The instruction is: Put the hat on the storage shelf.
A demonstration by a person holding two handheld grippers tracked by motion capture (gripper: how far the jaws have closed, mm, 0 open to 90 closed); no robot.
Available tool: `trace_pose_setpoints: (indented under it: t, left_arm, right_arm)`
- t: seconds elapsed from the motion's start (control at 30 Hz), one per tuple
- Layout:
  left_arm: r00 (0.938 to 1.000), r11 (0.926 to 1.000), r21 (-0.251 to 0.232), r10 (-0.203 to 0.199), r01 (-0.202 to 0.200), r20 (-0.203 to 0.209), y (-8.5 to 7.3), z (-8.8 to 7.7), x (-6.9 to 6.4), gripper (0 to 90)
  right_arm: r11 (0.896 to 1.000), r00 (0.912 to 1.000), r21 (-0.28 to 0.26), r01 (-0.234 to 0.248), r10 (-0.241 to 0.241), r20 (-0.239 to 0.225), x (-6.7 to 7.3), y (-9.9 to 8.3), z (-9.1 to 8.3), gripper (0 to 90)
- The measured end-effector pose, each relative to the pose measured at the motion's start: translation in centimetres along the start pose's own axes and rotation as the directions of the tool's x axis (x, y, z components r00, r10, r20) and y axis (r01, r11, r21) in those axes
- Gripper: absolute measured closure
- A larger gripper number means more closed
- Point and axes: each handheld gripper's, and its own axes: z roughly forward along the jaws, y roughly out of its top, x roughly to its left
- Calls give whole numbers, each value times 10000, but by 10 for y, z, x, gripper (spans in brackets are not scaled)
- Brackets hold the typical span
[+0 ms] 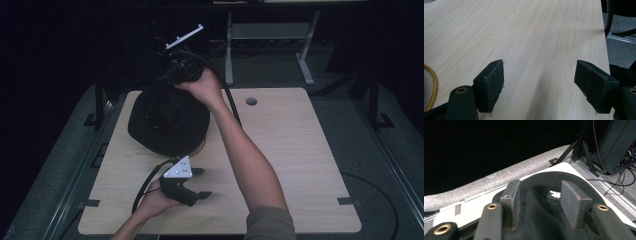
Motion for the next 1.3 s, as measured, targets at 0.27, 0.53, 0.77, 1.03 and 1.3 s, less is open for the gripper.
trace_pose_setpoints:
  t: [0.27, 0.53, 0.77, 1.03, 1.3]
  left_arm:
    - [9999, 9999, -76, -146, 146, -25, -1, -1, 1, 232]
    - [9998, 9998, -51, -173, 173, -39, -1, -1, 2, 231]
    - [9997, 9997, -61, -258, 257, -50, -1, -2, 3, 228]
    - [9991, 9992, -42, -410, 410, -51, -2, -1, 3, 222]
    - [9992, 9992, -46, -400, 400, -67, -2, -1, 3, 221]
  right_arm:
    - [9990, 9998, -409, -172, 174, 51, -3, -9, -23, 423]
    - [9971, 9987, -663, -381, 402, 302, -5, -25, -44, 345]
    - [9946, 9965, -795, -666, 704, 461, -11, -43, -63, 297]
    - [9915, 9927, -837, -1001, 1053, 597, -17, -66, -81, 224]
    - [9893, 9882, -859, -1178, 1253, 876, -21, -87, -96, 199]
